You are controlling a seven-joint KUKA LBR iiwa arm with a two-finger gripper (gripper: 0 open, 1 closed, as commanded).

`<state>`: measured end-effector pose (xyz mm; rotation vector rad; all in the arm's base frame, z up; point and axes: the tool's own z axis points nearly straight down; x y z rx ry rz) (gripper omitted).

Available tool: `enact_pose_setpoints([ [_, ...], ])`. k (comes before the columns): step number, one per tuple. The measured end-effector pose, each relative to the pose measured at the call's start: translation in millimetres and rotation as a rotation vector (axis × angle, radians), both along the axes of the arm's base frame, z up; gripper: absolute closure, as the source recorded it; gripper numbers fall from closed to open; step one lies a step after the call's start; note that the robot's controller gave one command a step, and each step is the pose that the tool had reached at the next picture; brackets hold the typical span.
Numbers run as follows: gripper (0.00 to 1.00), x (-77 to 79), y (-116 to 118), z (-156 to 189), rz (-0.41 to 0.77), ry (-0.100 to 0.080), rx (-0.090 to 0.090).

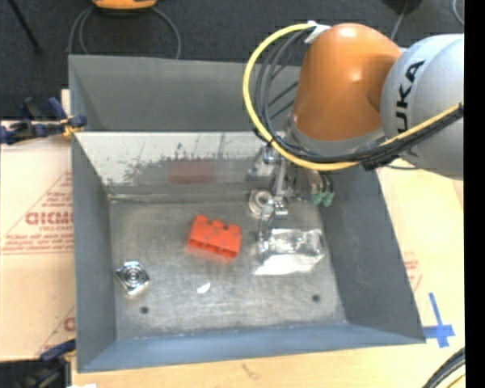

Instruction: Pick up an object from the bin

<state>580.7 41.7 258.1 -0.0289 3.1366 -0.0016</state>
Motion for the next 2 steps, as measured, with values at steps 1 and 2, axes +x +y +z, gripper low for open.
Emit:
enact_pose_setpoints([
  [1, 0.0, 38.8, 19.8, -174.7, 0.099, -0.003, 0.001],
  [2, 1.0, 38.4, 19.8, -176.7, 0.098, -0.001, 0.001],
])
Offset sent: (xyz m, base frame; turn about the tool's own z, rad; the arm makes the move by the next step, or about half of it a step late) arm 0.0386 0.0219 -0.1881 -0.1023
